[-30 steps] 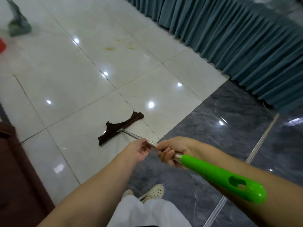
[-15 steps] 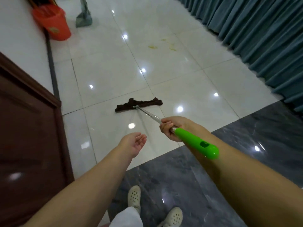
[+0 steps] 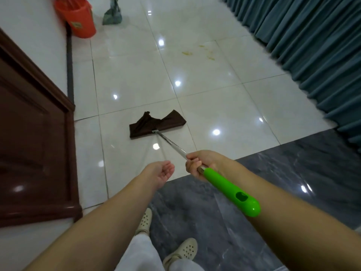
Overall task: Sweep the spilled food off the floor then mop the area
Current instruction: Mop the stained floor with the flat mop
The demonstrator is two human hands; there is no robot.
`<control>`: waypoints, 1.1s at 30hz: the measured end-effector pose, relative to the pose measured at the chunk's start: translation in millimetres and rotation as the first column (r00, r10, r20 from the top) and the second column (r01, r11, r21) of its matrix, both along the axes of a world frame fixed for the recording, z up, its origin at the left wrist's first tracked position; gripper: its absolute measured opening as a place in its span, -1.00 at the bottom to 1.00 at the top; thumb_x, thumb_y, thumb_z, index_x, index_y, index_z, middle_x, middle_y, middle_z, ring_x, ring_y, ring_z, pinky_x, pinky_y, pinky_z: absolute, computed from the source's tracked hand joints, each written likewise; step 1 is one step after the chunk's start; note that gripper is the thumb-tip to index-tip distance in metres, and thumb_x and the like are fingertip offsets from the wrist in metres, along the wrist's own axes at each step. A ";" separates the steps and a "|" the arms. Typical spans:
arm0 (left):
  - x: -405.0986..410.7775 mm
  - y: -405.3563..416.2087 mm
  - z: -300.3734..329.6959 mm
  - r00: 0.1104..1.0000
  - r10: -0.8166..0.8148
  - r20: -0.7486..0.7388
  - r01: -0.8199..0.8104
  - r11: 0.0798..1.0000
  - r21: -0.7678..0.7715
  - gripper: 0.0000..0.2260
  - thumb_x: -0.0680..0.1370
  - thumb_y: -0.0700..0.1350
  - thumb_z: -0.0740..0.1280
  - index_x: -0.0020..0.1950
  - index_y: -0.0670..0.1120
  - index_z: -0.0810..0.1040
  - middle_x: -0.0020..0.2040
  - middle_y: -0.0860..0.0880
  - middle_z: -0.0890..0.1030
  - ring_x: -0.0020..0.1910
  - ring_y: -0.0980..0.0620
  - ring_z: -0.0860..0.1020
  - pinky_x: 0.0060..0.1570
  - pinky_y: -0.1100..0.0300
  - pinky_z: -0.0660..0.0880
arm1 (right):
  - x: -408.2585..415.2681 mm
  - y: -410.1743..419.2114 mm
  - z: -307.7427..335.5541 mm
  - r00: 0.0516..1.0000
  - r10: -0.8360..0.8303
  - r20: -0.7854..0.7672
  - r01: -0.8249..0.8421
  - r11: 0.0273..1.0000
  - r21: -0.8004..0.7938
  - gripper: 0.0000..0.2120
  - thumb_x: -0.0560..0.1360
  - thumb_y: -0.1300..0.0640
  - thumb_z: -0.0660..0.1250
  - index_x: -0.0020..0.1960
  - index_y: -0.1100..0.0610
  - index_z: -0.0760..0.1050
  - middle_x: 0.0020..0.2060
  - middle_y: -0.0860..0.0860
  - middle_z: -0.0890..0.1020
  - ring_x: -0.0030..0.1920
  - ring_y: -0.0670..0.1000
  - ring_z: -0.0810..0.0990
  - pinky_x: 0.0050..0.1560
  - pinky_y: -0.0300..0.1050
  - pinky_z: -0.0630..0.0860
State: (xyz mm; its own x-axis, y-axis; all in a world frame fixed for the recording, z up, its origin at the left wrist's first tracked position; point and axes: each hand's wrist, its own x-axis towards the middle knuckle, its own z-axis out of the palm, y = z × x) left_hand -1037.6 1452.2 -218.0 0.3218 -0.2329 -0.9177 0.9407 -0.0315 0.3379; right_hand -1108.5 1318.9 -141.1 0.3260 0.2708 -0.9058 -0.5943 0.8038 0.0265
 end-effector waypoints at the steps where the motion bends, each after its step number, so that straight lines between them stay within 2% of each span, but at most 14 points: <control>1: -7.9 -4.1 -0.2 1.000 -0.012 0.005 0.012 1.000 -0.011 -0.80 0.58 -0.33 0.23 0.18 -0.36 0.48 -0.14 -0.21 0.56 -0.17 -0.07 0.57 -0.05 0.13 0.55 | -11.6 2.5 1.8 1.000 0.024 -0.002 -0.024 1.000 -0.002 -0.68 0.62 0.17 0.14 -0.31 0.15 0.24 -0.64 0.04 0.30 -0.77 -0.07 0.25 -0.77 -0.39 0.20; 4: -29.2 -14.4 -0.6 1.000 -0.020 0.019 0.021 0.999 -0.037 -0.72 0.61 -0.30 0.17 0.29 -0.39 0.38 0.19 -0.29 0.53 0.19 -0.17 0.53 0.08 0.11 0.48 | -44.3 8.6 9.6 0.994 0.110 -0.003 -0.110 0.994 -0.013 -0.61 0.62 0.15 0.13 -0.37 0.18 0.28 -0.68 0.02 0.30 -0.78 -0.09 0.26 -0.76 -0.40 0.20; 6: -42.2 -19.6 -2.3 1.000 -0.015 0.018 0.016 0.998 -0.065 -0.70 0.62 -0.24 0.18 0.29 -0.38 0.35 0.19 -0.29 0.50 0.25 -0.17 0.49 0.08 0.09 0.47 | -63.4 10.0 16.7 0.990 0.136 -0.022 -0.137 0.990 -0.025 -0.60 0.63 0.15 0.12 -0.39 0.19 0.29 -0.69 0.02 0.29 -0.78 -0.09 0.25 -0.76 -0.40 0.20; 8: -57.6 -23.5 -3.2 0.998 -0.056 0.023 0.058 0.994 -0.094 -0.79 0.60 -0.25 0.21 0.17 -0.36 0.41 0.02 -0.26 0.54 0.12 -0.14 0.55 0.09 0.09 0.49 | -80.8 11.4 23.8 0.987 0.158 -0.040 -0.160 0.985 -0.064 -0.62 0.63 0.16 0.11 -0.36 0.17 0.27 -0.70 0.01 0.28 -0.78 -0.11 0.25 -0.77 -0.40 0.20; 9: -63.8 -25.5 -4.3 0.995 -0.095 0.037 0.098 0.991 -0.093 -0.87 0.59 -0.29 0.22 0.05 -0.35 0.45 -0.11 -0.23 0.58 -0.04 -0.09 0.61 0.06 0.14 0.54 | -86.5 12.6 26.5 0.984 0.172 -0.048 -0.176 0.981 -0.086 -0.63 0.63 0.17 0.10 -0.36 0.17 0.26 -0.70 0.01 0.29 -0.78 -0.11 0.24 -0.77 -0.40 0.20; 11: -79.0 -31.0 -2.2 0.983 -0.164 0.085 0.170 0.983 -0.064 -0.86 0.57 -0.36 0.22 -0.20 -0.32 0.46 -0.37 -0.17 0.57 -0.40 0.01 0.61 -0.18 0.24 0.62 | -99.5 14.8 32.1 0.980 0.189 -0.059 -0.195 0.973 -0.126 -0.63 0.63 0.20 0.10 -0.36 0.18 0.27 -0.71 0.01 0.30 -0.79 -0.12 0.24 -0.77 -0.40 0.21; 12: -85.9 -34.5 -1.1 0.975 -0.192 0.110 0.197 0.980 -0.038 -0.81 0.56 -0.38 0.22 -0.25 -0.29 0.45 -0.40 -0.16 0.54 -0.46 0.02 0.57 -0.27 0.26 0.61 | -106.2 15.3 35.6 0.979 0.194 -0.061 -0.201 0.969 -0.142 -0.63 0.63 0.20 0.09 -0.36 0.19 0.26 -0.72 0.02 0.30 -0.79 -0.13 0.24 -0.77 -0.41 0.20; 14: -98.4 -42.7 1.5 0.963 -0.227 0.144 0.232 0.973 -0.017 -0.79 0.56 -0.39 0.21 -0.28 -0.27 0.44 -0.35 -0.16 0.49 -0.39 0.01 0.51 -0.30 0.25 0.59 | -118.9 14.0 42.1 0.977 0.204 -0.064 -0.212 0.962 -0.174 -0.64 0.63 0.20 0.07 -0.35 0.19 0.26 -0.74 0.02 0.30 -0.80 -0.13 0.23 -0.77 -0.41 0.19; 17: -116.6 -56.0 5.4 0.952 -0.268 0.148 0.275 0.961 -0.031 -0.78 0.57 -0.40 0.18 -0.27 -0.27 0.43 -0.31 -0.17 0.48 -0.35 0.00 0.48 0.03 0.15 0.52 | -137.6 7.4 49.8 0.979 0.186 -0.077 -0.198 0.958 -0.209 -0.63 0.63 0.21 0.06 -0.35 0.19 0.26 -0.75 0.02 0.28 -0.81 -0.12 0.22 -0.78 -0.40 0.19; 19: -129.9 -64.8 7.5 0.948 -0.283 0.148 0.291 0.956 -0.040 -0.77 0.57 -0.41 0.17 -0.28 -0.27 0.42 -0.32 -0.15 0.46 -0.36 0.01 0.46 0.12 0.12 0.45 | -150.8 4.7 53.2 0.983 0.163 -0.089 -0.180 0.953 -0.243 -0.63 0.63 0.22 0.06 -0.36 0.20 0.24 -0.74 0.01 0.26 -0.80 -0.12 0.21 -0.78 -0.39 0.19; 27: -173.8 -98.5 1.2 0.936 -0.342 0.083 0.349 0.932 -0.094 -0.80 0.57 -0.38 0.20 -0.25 -0.27 0.43 -0.30 -0.15 0.48 -0.35 0.00 0.47 -0.37 0.26 0.58 | -199.7 -10.7 65.1 0.995 -0.015 -0.096 -0.009 0.968 -0.251 -0.62 0.63 0.21 0.05 -0.36 0.18 0.24 -0.72 0.01 0.24 -0.80 -0.11 0.19 -0.79 -0.39 0.15; 30: -185.0 -111.2 -3.4 0.944 -0.329 0.031 0.329 0.929 -0.169 -0.82 0.57 -0.38 0.20 -0.24 -0.26 0.43 -0.30 -0.16 0.48 -0.34 -0.01 0.48 0.02 0.14 0.53 | -210.5 -21.3 69.7 0.995 -0.050 -0.087 0.028 0.973 -0.231 -0.62 0.63 0.20 0.05 -0.37 0.19 0.24 -0.72 0.01 0.25 -0.80 -0.11 0.21 -0.80 -0.37 0.16; 31: -188.0 -114.7 -4.7 0.948 -0.318 0.010 0.314 0.929 -0.197 -0.82 0.57 -0.37 0.21 -0.23 -0.27 0.43 -0.30 -0.17 0.48 -0.33 -0.01 0.48 0.07 0.11 0.51 | -213.7 -25.3 71.5 0.995 -0.051 -0.088 0.030 0.972 -0.231 -0.62 0.63 0.19 0.05 -0.36 0.19 0.24 -0.72 0.01 0.26 -0.80 -0.11 0.21 -0.80 -0.37 0.16; 33: -192.4 -119.7 -2.3 0.950 -0.310 -0.032 0.293 0.924 -0.247 -0.84 0.57 -0.36 0.21 -0.21 -0.27 0.44 -0.27 -0.18 0.50 -0.30 -0.01 0.50 -0.10 0.16 0.59 | -219.0 -33.6 77.2 0.994 -0.050 -0.096 0.025 0.971 -0.240 -0.65 0.63 0.19 0.07 -0.32 0.22 0.27 -0.70 0.01 0.27 -0.79 -0.11 0.23 -0.79 -0.38 0.18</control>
State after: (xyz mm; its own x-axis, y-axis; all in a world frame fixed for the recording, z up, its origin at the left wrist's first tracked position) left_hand -1229.9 1332.5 -220.3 0.1396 -0.5218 -0.8415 0.9206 -0.2446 0.3045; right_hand -1327.6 1285.3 -63.9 0.2357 0.0331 -0.9713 -0.5676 0.8159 -0.1100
